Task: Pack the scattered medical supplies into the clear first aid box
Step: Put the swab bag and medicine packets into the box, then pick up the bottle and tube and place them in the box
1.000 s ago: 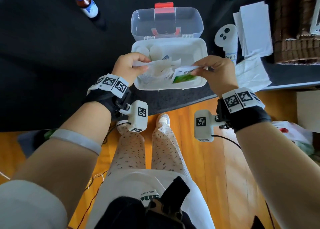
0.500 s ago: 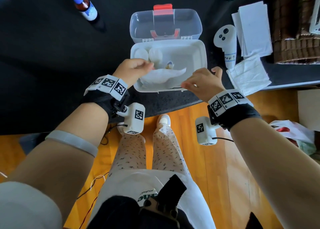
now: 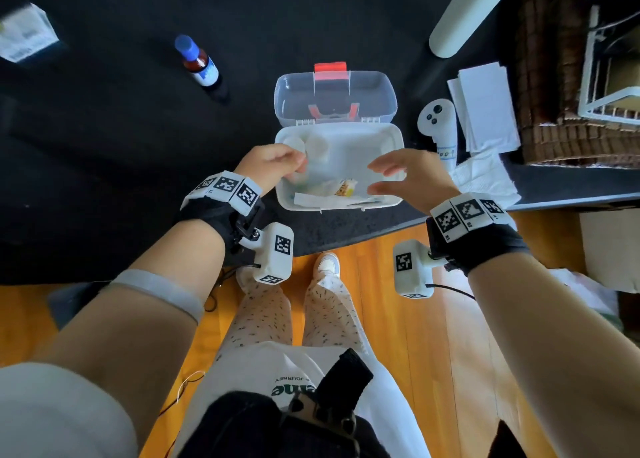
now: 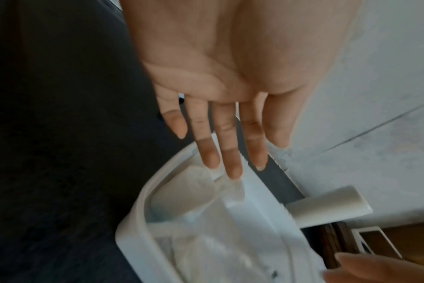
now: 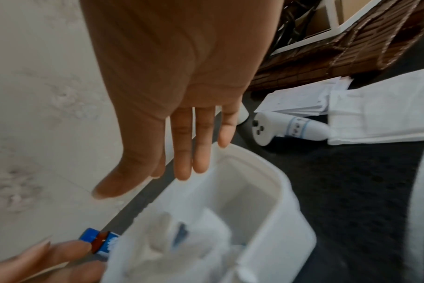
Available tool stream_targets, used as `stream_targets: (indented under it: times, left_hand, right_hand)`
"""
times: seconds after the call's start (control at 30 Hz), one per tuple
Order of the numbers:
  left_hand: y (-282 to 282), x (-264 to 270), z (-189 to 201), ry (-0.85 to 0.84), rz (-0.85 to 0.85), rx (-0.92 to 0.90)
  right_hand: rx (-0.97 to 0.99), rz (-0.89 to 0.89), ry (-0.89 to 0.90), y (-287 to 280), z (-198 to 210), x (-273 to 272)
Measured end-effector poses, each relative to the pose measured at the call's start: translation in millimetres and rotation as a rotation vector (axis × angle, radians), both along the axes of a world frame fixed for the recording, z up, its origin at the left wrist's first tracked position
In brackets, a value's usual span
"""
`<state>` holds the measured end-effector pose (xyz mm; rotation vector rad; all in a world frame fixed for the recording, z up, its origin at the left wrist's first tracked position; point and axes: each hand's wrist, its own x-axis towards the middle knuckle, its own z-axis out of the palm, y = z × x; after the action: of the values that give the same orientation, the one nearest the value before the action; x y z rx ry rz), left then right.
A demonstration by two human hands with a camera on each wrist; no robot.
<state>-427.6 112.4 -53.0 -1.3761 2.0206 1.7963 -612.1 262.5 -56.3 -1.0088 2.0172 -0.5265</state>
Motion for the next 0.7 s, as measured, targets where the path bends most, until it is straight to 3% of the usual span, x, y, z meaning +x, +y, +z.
stream_targets:
  times: [0.33,0.43,0.7]
  left_hand:
    - [-81,67,36,0.071,0.343,-0.040]
    - [-117,100,39,0.081,0.458,-0.043]
    - [-184,177,24,0.042,0.659,-0.018]
  right_hand:
    - [-0.093,0.063,-0.054,-132,32,67]
    - [-0.074,0.097,-0.028,-176,27,93]
    - [0.003,-0.011,0.110,-292,-7,139]
